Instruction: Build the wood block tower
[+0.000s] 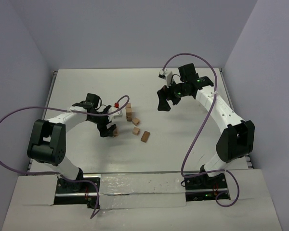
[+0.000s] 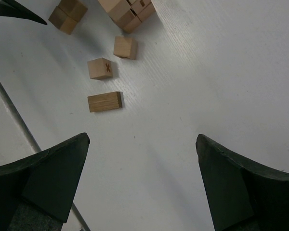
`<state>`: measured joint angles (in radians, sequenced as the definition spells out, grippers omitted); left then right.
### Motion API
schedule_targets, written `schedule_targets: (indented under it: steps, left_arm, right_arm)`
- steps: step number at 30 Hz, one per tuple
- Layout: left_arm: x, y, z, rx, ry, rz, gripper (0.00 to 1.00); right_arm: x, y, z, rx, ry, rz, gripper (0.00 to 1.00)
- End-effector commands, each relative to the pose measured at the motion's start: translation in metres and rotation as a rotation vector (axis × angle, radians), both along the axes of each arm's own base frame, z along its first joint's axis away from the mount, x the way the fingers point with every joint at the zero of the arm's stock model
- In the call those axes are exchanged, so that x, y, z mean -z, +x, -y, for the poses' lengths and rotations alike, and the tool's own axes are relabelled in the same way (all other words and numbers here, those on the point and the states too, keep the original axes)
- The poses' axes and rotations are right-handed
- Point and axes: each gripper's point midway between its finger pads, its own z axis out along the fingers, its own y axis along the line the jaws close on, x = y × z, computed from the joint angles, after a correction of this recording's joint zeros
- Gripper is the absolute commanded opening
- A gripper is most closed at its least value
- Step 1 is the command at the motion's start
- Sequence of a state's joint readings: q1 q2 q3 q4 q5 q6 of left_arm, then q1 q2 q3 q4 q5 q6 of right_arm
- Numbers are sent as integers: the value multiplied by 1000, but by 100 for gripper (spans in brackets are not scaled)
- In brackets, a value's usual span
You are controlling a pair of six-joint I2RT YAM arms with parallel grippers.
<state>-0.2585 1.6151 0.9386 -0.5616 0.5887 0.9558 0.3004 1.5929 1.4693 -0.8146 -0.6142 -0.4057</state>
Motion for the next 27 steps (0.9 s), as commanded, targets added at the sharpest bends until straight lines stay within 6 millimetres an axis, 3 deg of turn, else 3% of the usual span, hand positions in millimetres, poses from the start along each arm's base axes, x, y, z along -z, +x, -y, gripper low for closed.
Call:
schedule_targets:
  steps: [1,27]
  left_arm:
    - [-14,19,16,49,-25,88,99]
    - [3,18,27,94,27,92,97]
  right_arm:
    - [-12,2,-1,-12,25,51,100]
    - [-3,-1,-3,-35,25,14,100]
